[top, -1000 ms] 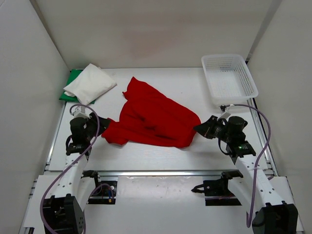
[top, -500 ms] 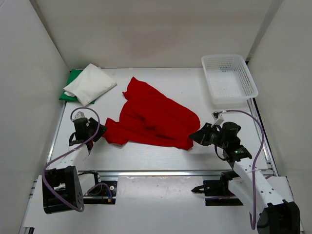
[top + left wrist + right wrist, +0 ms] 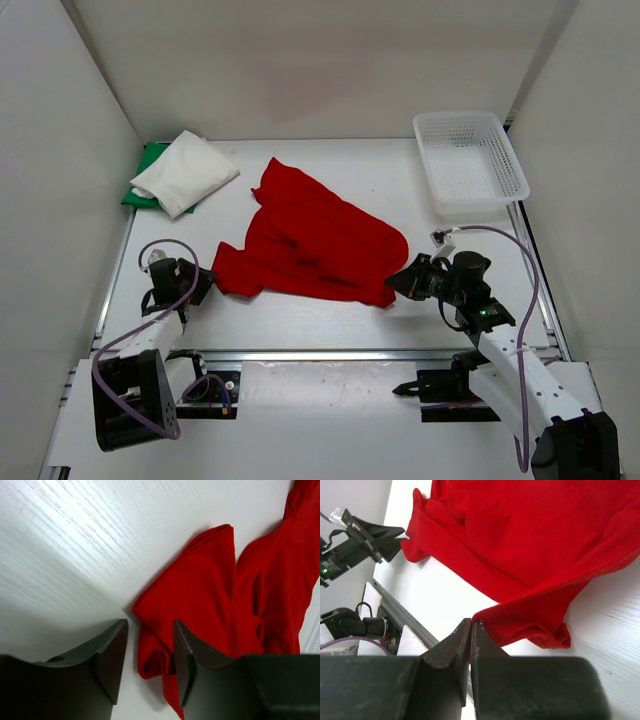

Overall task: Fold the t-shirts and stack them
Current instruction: Flatten out the tshirt

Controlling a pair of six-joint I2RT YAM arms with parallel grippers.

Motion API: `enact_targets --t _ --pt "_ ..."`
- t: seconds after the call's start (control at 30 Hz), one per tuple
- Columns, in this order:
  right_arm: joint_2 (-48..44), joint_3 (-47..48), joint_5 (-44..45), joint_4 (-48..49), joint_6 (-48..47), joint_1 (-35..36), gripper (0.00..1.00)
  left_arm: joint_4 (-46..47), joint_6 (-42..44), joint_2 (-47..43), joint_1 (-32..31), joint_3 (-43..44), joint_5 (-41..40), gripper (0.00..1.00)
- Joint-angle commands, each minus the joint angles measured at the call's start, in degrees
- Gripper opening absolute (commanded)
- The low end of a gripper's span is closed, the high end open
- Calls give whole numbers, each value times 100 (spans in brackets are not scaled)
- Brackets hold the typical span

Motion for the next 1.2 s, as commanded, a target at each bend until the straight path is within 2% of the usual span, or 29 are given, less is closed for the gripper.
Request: enact_targets --t 0.0,0.37,0.43,0.63,0.83,1.03,1.17 --pt "-100 6 -3 332 -44 63 0 340 -283 387 -54 -174 67 51" --pt "-65 -11 -82 393 -9 46 0 1131 -792 581 -116 -376 -223 36" --pt "-48 -20 -100 393 -35 55 0 1079 -775 546 -133 -316 -285 29" --pt "22 -81 -99 367 0 11 0 912 -530 414 -151 -131 -461 22" --pt "31 -12 -82 367 44 28 0 746 -275 449 -133 27 -574 0" --pt "23 76 -55 341 27 -7 0 412 138 283 -318 422 -777 0" --pt "40 103 -47 332 61 -15 0 340 209 238 -73 459 -707 0"
